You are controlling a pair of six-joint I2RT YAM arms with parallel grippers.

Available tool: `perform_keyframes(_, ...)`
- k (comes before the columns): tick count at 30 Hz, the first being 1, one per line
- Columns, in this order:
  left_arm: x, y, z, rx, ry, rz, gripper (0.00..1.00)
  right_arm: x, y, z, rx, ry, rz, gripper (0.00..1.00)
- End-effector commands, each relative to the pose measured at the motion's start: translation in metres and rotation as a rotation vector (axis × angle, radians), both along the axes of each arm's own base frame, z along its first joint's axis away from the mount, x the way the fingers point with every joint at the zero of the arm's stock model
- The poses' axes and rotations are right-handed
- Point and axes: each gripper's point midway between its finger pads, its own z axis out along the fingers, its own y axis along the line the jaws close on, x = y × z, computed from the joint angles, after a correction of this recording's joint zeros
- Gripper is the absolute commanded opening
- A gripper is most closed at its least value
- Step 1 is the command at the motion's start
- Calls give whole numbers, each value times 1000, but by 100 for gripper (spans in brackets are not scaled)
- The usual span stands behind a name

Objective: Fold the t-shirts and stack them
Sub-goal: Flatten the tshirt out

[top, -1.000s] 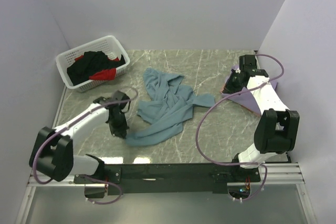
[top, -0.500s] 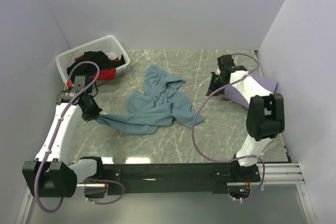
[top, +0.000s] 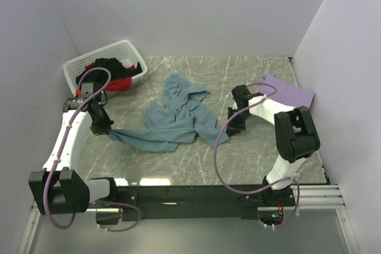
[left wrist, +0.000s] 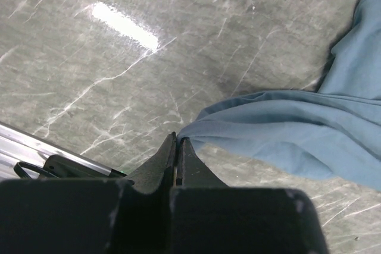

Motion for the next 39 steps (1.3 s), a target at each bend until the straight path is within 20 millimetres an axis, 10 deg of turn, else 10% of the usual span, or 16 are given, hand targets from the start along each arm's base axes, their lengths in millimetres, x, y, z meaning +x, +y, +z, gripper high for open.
perform_keyframes(1, 16, 0, 15, -4, -62, -41, 0, -4, 32, 19, 75, -79, 103, 27)
perform_keyframes(14, 14, 1, 6, 2, -28, -91, 1, -39, 111, 59, 221, -219, 451, 27)
perform_keyframes(39, 24, -5, -2, -37, -19, -146, 0, -89, 47, 22, 40, -135, 253, 37)
